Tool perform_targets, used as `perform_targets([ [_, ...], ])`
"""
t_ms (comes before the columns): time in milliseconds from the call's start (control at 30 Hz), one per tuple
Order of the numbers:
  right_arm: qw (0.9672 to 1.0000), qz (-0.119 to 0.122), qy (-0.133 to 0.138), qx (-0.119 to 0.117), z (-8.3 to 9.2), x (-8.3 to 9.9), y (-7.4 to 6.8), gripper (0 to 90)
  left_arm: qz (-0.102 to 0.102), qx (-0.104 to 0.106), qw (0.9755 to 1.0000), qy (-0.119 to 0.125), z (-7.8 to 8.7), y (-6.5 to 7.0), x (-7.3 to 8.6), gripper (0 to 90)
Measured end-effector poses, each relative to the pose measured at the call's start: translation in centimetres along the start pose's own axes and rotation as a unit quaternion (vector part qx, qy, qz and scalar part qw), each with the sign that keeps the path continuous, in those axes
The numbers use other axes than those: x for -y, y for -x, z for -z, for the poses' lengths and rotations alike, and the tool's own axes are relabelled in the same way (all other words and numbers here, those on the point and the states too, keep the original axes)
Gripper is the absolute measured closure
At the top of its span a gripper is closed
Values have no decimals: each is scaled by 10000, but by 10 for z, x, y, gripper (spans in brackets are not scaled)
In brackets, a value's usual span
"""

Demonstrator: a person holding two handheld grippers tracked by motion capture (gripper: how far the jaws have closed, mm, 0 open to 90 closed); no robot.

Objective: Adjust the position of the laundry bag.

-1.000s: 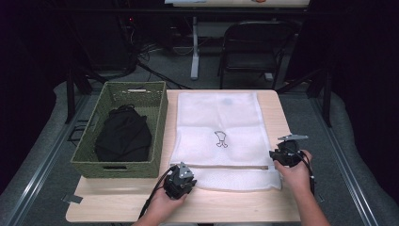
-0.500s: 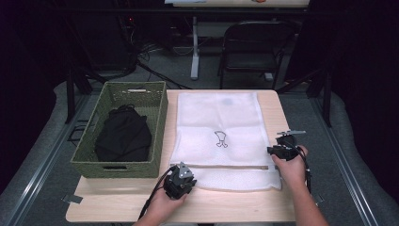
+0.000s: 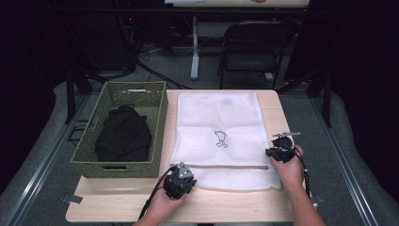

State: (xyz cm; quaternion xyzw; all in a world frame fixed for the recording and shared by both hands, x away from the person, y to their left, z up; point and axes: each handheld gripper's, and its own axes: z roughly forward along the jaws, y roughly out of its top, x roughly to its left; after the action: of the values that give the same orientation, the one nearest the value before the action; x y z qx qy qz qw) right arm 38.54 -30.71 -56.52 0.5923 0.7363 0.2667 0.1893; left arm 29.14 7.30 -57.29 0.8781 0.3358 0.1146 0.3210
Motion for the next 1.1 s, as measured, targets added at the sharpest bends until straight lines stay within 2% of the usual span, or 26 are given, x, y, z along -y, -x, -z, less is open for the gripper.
perform_targets([
  [100,10000,42,27,-9,1,0,-1,829,16,0,10000,3,0,0,0,832],
  [233,9999,105,53,-4,1,0,-3,855,53,13,10000,21,0,-1,0,848],
  [833,9998,154,151,-54,9,-1,-3,869,-9,13,10000,62,5,-1,-3,879],
  [1100,9997,201,115,-83,12,-2,-3,871,2,85,10000,-45,7,-1,-6,878],
])
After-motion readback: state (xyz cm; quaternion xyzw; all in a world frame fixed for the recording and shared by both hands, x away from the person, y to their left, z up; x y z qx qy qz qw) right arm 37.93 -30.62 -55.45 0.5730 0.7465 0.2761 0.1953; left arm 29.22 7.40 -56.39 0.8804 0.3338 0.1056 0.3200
